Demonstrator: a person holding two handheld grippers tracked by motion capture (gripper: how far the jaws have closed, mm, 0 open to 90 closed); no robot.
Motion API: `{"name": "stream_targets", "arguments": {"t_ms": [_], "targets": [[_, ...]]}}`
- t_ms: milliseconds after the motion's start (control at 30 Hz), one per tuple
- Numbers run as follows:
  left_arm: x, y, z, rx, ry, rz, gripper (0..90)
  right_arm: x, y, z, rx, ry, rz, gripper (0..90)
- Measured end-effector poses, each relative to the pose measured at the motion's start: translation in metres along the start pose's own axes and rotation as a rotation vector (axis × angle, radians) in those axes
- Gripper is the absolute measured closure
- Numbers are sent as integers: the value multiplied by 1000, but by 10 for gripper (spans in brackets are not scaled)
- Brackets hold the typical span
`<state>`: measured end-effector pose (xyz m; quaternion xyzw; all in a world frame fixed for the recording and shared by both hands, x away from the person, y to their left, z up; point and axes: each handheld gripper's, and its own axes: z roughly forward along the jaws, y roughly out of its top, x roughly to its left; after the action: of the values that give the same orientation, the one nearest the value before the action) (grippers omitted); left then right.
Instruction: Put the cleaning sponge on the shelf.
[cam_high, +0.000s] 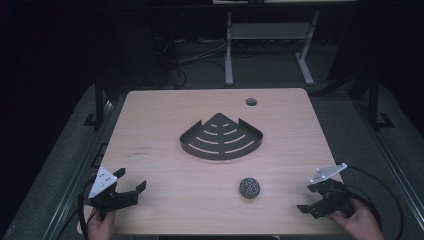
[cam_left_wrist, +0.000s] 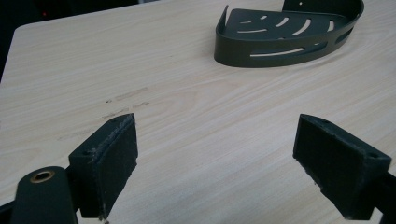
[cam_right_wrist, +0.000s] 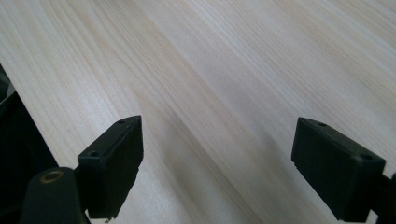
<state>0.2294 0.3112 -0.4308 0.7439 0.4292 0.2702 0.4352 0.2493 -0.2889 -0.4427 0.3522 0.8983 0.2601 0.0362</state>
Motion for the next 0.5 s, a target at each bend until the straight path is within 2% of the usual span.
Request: {"name": "stream_targets", "arguments": {"t_ms": [300, 500], "targets": [[-3, 0, 1, 4, -7, 13, 133, 13, 12, 9, 30, 17, -53, 162], [-1, 0, -2, -2, -3, 3, 133, 27, 34, 15, 35, 33, -122, 162]]}}
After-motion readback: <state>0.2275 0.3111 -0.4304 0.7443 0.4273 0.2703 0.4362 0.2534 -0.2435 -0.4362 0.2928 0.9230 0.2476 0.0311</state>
